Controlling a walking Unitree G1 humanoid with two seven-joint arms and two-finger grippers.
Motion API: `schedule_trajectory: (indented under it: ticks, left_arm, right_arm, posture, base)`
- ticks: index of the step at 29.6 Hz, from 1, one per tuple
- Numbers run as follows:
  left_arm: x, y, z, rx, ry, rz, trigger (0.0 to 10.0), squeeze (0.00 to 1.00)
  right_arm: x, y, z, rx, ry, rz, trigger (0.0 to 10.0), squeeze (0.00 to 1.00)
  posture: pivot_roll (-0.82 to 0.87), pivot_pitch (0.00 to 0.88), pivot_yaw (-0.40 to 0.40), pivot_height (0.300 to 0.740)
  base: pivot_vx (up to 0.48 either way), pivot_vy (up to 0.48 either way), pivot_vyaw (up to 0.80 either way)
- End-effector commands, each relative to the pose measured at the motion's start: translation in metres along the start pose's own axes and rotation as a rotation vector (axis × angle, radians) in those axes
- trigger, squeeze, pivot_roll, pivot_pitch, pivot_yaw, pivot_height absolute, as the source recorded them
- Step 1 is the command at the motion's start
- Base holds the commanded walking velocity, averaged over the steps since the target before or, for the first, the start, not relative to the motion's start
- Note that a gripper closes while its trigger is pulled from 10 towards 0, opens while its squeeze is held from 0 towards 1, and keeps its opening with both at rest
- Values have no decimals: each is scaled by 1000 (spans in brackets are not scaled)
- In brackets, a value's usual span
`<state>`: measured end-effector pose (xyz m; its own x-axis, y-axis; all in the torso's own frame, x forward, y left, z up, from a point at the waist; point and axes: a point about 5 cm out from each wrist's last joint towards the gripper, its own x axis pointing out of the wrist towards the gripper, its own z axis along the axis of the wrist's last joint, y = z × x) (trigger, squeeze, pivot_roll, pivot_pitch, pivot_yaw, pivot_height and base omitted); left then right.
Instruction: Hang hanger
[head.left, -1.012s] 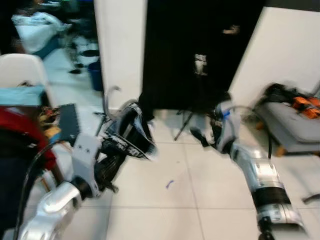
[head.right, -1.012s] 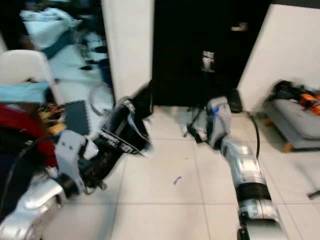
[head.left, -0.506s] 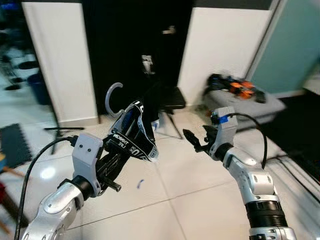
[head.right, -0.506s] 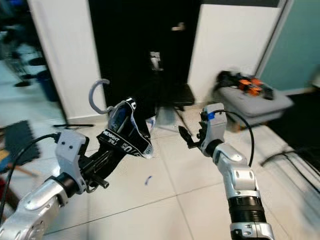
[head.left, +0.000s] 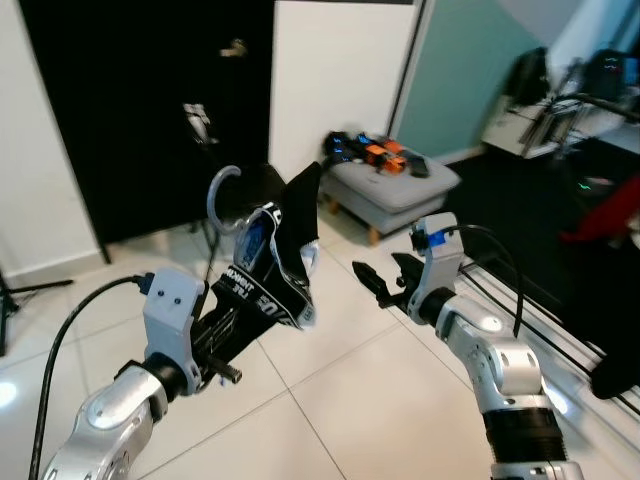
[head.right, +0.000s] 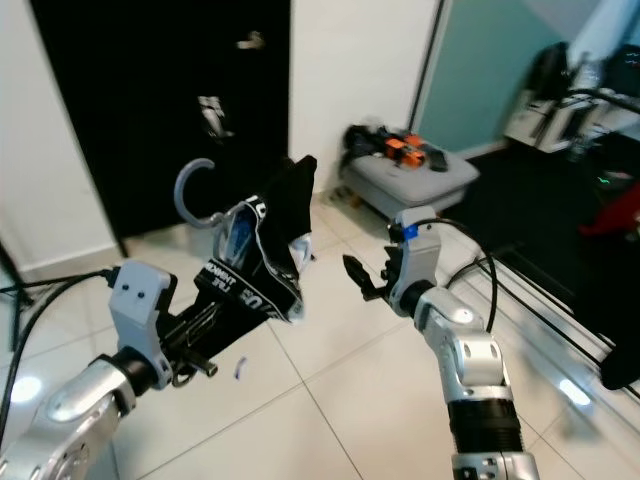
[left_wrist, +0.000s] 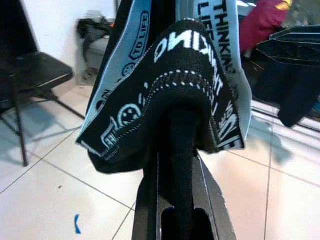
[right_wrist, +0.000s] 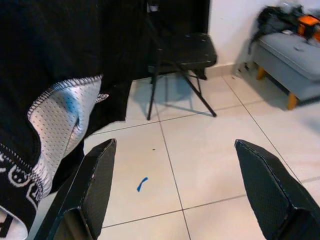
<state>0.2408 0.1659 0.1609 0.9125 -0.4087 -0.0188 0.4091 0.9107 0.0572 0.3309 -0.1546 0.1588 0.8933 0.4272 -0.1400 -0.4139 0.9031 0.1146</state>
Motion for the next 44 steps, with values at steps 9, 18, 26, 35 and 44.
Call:
schedule_trajectory:
  ticks: [9,18,26,35,44]
  left_arm:
    - [5,-9,17,-7,-73,-130,10000,0]
    - [16,-16,37,55,-109,-230,10000,0]
    - [27,-20,43,112,-86,-262,10000,0]
    - [38,-33,39,133,-38,-295,10000,0]
    - [46,-32,27,161,53,-198,10000,0]
  right_arm:
    - [-5,-2,1,3,4,-21,10000,0]
    - [-4,-1,1,-1,0,-28,10000,0]
    - [-3,2,2,1,-13,-28,10000,0]
    - [-3,3,2,-6,-25,-33,10000,0]
    - [-9,-5,4,18,-54,-107,10000,0]
  posture:
    - [-76,0,-68,740]
    - [-82,0,-57,740]
    - [-80,0,-49,740]
    - [-85,0,-44,740]
    - [-79,0,-42,740]
  base:
    - [422,0,-788]
    - [480,0,-788]
    - [480,0,-647]
    - [480,0,0]
    - [480,0,-89]
